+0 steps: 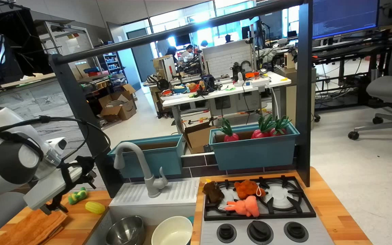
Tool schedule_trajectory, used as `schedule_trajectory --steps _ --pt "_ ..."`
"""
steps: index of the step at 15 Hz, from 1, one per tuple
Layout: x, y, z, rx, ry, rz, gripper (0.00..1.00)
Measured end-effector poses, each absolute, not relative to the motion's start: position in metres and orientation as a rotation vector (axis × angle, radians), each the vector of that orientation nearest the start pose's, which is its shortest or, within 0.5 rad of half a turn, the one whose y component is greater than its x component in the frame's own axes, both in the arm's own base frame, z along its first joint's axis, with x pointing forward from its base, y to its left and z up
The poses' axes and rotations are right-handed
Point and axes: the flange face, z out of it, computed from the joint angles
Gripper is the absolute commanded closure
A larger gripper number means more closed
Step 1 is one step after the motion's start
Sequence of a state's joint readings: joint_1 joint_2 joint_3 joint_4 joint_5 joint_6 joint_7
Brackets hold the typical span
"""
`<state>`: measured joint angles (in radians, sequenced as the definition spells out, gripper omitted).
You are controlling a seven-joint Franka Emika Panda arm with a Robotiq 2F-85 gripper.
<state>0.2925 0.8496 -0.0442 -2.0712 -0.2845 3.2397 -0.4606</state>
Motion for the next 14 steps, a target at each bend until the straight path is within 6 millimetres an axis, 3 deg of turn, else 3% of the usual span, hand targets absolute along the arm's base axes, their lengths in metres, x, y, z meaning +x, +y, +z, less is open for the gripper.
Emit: schedule_trajectory --steps 4,10,14 --pt "0.547 0.164 0.052 -2.652 -1.589 -0.506 0.0" --pt "0.556 0.159 0.044 -2.704 -1.519 -0.508 0.0" --pt "0.572 0.175 0.032 -2.732 -1.528 -0.538 0.0"
